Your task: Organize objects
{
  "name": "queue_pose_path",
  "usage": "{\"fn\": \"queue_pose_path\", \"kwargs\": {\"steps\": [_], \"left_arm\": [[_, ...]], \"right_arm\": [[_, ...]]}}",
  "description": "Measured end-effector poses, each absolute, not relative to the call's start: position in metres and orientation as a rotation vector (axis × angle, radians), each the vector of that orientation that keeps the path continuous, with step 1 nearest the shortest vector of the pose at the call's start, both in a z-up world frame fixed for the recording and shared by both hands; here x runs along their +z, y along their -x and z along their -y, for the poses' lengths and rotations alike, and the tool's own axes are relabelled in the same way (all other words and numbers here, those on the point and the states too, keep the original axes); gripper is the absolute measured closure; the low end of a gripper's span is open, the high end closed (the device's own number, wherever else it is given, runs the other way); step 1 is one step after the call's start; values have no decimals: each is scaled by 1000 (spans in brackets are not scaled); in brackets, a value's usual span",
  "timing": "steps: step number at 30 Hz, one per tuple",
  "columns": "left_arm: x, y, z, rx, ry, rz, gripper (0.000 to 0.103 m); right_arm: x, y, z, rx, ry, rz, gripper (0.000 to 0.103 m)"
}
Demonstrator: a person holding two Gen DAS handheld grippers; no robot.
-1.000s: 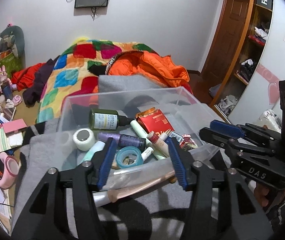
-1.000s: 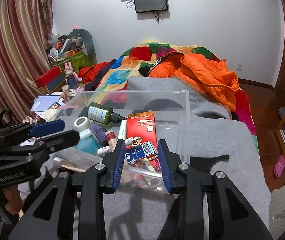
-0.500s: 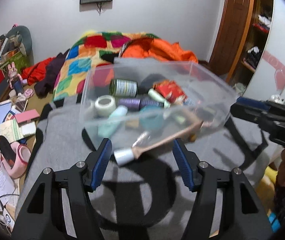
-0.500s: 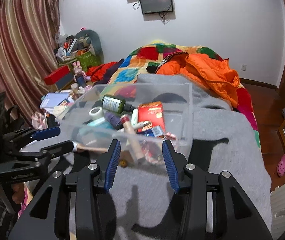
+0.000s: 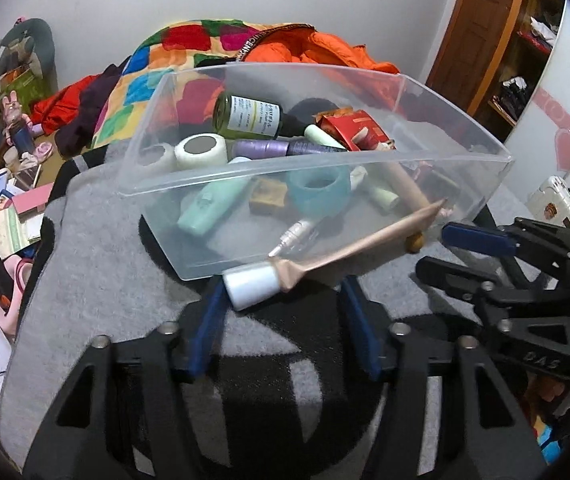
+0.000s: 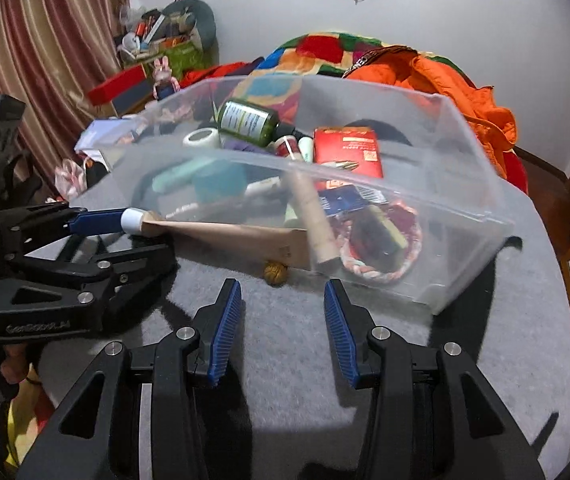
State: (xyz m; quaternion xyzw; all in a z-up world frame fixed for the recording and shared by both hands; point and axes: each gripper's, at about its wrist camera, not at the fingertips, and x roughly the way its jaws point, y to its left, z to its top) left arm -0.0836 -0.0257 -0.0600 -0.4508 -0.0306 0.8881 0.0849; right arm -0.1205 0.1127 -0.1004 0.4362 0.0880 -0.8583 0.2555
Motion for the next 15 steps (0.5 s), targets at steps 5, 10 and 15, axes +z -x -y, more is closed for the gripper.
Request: {"fn": "queue_pose_path", "kwargs": {"steps": [5,10,15], "left_arm": [[-59,78,27,2648,1322,109,69],[-58,65,29,2662,1302,103,76],[-56,44,40,2635,1304,151,95]], "right_arm": [[-101,123,-112,-2334,-1197,-220,65],[-100,122,-115,-2352,-1195,-201,83],[-98,122,-117,-2353,-1182,-176,91]]}}
